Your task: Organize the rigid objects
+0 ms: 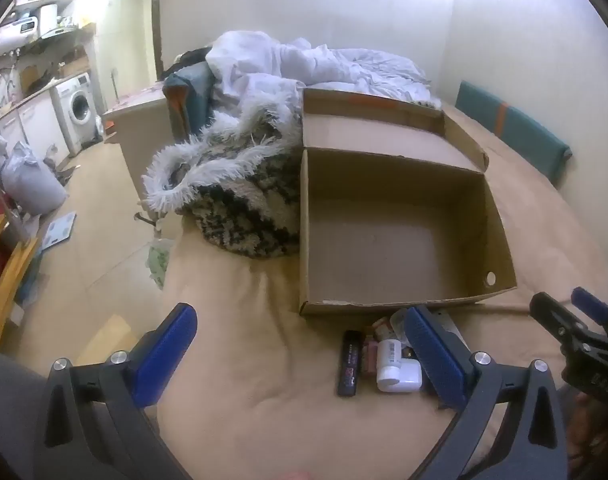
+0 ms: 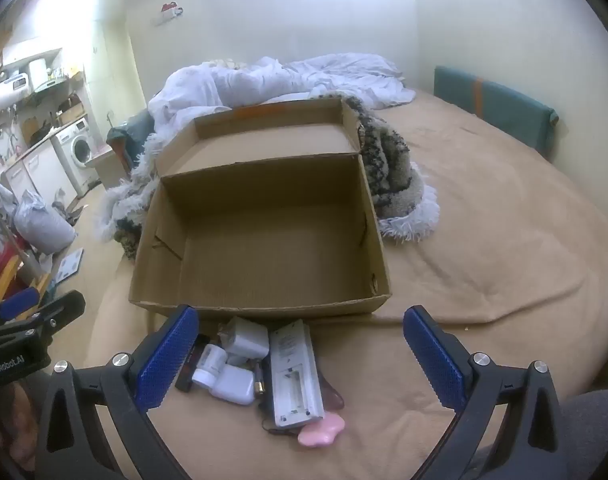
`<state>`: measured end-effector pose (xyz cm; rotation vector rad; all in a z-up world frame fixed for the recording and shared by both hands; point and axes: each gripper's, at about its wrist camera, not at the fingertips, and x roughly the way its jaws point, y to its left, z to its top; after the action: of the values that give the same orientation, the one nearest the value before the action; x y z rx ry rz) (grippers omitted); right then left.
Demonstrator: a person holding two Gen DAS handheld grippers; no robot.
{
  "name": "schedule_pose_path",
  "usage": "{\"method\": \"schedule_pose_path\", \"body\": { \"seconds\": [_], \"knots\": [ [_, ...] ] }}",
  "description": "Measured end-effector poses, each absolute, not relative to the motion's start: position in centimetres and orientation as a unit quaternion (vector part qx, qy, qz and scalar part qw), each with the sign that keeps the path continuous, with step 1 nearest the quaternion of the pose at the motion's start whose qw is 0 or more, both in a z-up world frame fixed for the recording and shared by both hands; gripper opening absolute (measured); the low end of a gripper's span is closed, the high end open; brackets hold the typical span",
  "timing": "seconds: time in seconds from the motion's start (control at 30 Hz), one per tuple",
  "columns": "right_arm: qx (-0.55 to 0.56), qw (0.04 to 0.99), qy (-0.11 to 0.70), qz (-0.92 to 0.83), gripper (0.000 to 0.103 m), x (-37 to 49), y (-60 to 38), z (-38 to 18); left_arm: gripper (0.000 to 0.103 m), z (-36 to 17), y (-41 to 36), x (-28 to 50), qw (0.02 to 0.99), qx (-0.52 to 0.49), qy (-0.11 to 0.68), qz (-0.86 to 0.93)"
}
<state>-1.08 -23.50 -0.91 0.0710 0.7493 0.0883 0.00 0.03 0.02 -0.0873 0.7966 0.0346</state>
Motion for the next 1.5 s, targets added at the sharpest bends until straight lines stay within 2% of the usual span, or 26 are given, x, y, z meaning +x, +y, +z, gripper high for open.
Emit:
{"method": "schedule_pose_path", "body": {
  "seconds": [1.5],
  "knots": [
    [0.029,0.931,0.363,0.037,0.103,-0.84,-23.36,-0.37,0.103,-0.53,-0.33,-0.21,0.922,-0.020,0.385,0.031]
  ]
}}
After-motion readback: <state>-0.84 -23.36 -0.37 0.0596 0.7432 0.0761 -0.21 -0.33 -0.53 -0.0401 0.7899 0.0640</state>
